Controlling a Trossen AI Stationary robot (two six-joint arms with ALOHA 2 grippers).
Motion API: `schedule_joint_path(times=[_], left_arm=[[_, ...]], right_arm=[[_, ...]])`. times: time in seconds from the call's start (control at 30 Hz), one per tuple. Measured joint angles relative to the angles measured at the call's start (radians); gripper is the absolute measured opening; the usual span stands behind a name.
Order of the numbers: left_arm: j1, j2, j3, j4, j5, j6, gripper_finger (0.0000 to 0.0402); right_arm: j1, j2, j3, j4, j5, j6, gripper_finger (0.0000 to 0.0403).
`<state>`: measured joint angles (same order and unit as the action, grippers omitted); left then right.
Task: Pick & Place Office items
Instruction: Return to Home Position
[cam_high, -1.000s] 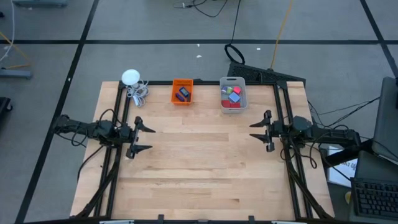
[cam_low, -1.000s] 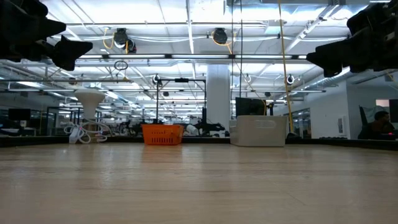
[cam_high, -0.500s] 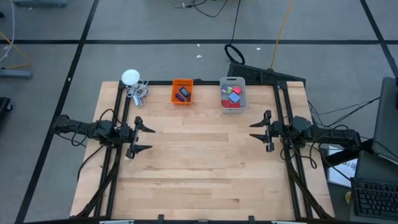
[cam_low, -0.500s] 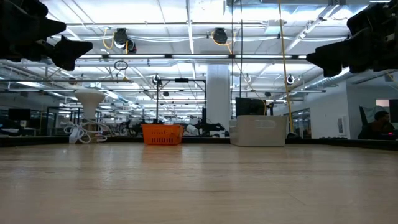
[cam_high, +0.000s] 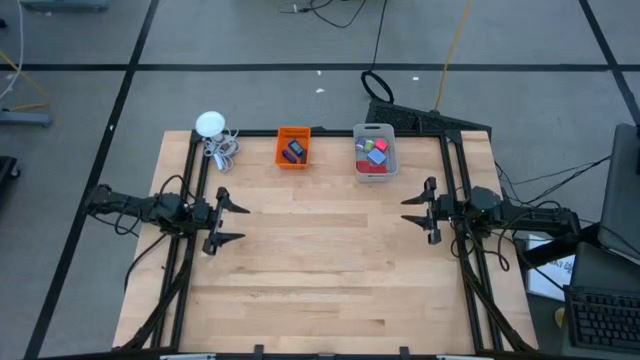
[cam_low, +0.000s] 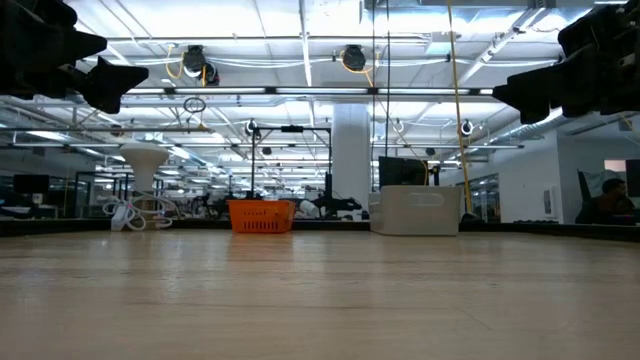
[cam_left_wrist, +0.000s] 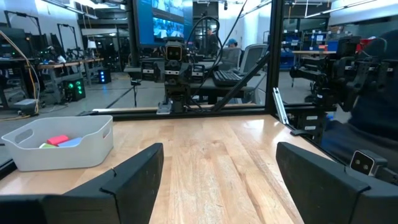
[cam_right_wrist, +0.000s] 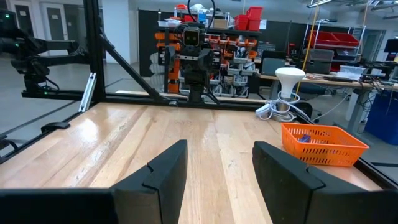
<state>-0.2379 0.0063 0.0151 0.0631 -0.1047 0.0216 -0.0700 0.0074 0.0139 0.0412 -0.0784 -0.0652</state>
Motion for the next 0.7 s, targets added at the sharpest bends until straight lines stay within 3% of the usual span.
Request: schedule_joint_path(times=[0.37, 0.7], left_arm=[[0.000, 0.000, 0.000, 0.000, 0.000, 0.000, 0.0328], [0.000, 0.000, 0.000, 0.000, 0.000, 0.000, 0.0312]], right_arm=[[0.000, 0.000, 0.000, 0.000, 0.000, 0.000, 0.0171], [0.000, 0.000, 0.000, -0.001, 0.000, 0.000, 0.0171]])
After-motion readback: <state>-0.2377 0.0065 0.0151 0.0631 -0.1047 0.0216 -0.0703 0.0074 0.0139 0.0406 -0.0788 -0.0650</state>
